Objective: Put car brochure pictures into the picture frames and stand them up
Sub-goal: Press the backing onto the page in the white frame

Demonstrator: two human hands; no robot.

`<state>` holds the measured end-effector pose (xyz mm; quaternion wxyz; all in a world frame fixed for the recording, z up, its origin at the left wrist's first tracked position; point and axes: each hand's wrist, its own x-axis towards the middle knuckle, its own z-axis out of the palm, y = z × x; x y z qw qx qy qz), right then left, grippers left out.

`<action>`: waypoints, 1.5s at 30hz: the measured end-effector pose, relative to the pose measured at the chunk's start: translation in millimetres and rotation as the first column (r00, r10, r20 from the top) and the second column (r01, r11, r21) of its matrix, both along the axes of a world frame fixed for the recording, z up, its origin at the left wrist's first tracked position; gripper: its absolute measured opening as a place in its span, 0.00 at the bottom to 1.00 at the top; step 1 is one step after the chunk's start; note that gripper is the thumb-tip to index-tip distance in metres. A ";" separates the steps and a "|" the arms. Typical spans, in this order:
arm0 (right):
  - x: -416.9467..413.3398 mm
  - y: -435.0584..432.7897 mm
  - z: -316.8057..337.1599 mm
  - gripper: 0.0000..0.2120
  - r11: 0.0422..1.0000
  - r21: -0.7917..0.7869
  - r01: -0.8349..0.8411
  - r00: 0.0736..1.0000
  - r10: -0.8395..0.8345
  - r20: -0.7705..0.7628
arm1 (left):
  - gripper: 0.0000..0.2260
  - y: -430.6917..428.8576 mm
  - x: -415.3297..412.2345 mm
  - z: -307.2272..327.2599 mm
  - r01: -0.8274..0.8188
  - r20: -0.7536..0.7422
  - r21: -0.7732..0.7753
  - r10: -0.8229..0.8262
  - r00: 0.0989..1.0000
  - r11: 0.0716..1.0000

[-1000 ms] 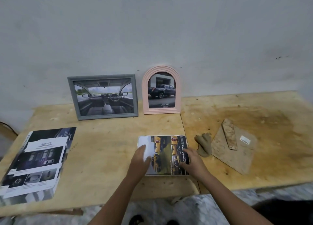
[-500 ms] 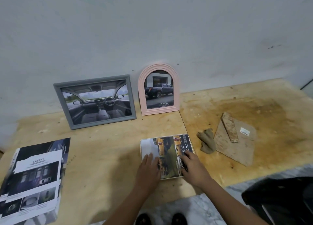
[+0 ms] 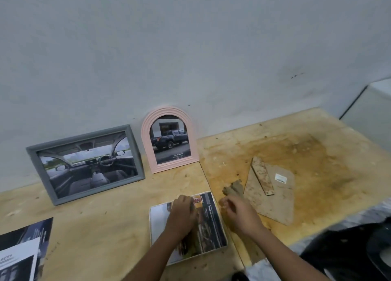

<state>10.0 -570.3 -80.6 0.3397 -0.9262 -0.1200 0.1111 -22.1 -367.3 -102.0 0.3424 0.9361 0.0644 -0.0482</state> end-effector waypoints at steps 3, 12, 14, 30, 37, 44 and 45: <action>43.3 -42.6 12.3 0.04 0.986 0.083 0.148 0.989 -0.149 0.010 | 0.13 -40.6 48.3 19.2 0.025 -0.048 -0.087 -0.030 0.998 0.996; 115.6 -178.6 0.9 0.05 0.839 -0.004 0.544 0.767 -0.499 -0.403 | 0.22 -167.6 151.3 19.5 -0.038 -0.227 -0.148 0.003 0.974 0.988; 117.5 -192.6 -9.7 0.07 0.803 0.020 0.596 0.678 -0.489 -0.548 | 0.22 -183.1 159.4 10.5 -0.062 -0.308 -0.099 0.029 0.951 0.993; 116.6 -223.8 -6.3 0.10 0.354 0.458 0.816 0.577 -0.437 -0.690 | 0.10 -230.0 184.9 20.5 -0.137 -0.276 -0.537 -0.020 0.961 0.832; 117.4 -206.5 17.7 0.14 -0.108 0.560 0.822 0.535 -0.192 -0.823 | 0.10 -207.9 143.8 54.5 -0.182 -0.172 -0.681 0.086 0.981 0.710; 80.6 -124.8 33.0 0.22 0.302 0.597 0.743 0.625 0.007 -0.781 | 0.40 -131.0 71.1 52.0 -0.308 -0.273 -0.877 0.145 0.951 0.369; 75.1 -114.3 33.5 0.25 0.324 0.587 0.742 0.614 0.024 -0.789 | 0.41 -113.1 60.6 53.1 -0.331 -0.296 -0.867 0.149 0.944 0.374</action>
